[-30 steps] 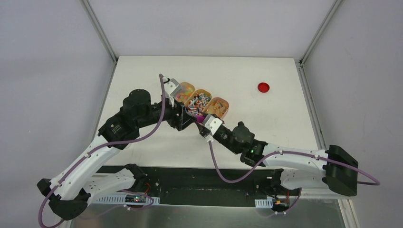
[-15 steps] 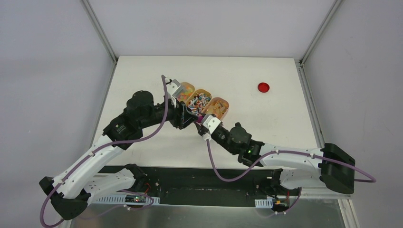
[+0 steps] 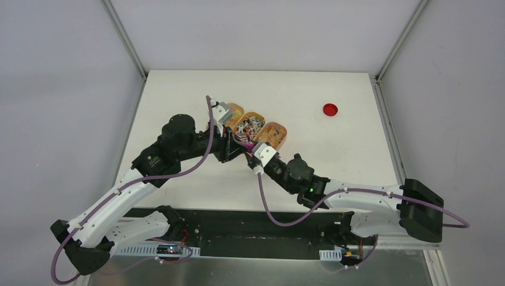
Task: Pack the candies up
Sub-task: Pick up the spatula from the center of the board.
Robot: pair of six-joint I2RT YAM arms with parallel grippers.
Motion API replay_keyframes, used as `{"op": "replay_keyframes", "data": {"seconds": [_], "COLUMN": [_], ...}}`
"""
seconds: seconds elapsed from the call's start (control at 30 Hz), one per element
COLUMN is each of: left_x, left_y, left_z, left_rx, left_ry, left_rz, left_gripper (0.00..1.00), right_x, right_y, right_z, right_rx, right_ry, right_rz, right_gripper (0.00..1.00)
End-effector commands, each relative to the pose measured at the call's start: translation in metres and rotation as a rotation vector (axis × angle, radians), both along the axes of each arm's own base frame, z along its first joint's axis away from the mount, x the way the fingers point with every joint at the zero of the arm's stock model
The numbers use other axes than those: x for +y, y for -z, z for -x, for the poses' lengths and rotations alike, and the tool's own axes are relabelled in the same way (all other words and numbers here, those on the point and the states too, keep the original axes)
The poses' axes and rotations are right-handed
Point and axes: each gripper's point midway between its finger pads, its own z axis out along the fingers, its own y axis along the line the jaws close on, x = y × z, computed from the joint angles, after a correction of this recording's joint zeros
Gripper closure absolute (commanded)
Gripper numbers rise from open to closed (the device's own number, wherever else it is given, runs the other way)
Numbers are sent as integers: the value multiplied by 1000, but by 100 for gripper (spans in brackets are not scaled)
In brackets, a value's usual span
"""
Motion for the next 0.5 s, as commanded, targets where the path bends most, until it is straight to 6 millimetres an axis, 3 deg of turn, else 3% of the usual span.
{"op": "replay_keyframes", "data": {"seconds": [0.0, 0.07, 0.3, 0.47], "left_x": [-3, -2, 3, 11], "left_y": [-11, -10, -6, -5], "left_z": [-3, -5, -14, -26], "left_rx": [-45, -52, -79, -111], "left_ry": [9, -3, -50, -120], "left_rz": [42, 36, 13, -14], "left_gripper": [91, 100, 100, 100], "right_x": [4, 3, -23, -54], "right_y": [-21, -19, -18, -10], "right_z": [5, 7, 12, 16], "right_rx": [-11, -6, 39, 145], "right_ry": [-24, -30, -3, 56], "right_rz": [-92, -95, -158, -204], "right_gripper": [84, 71, 2, 0]}}
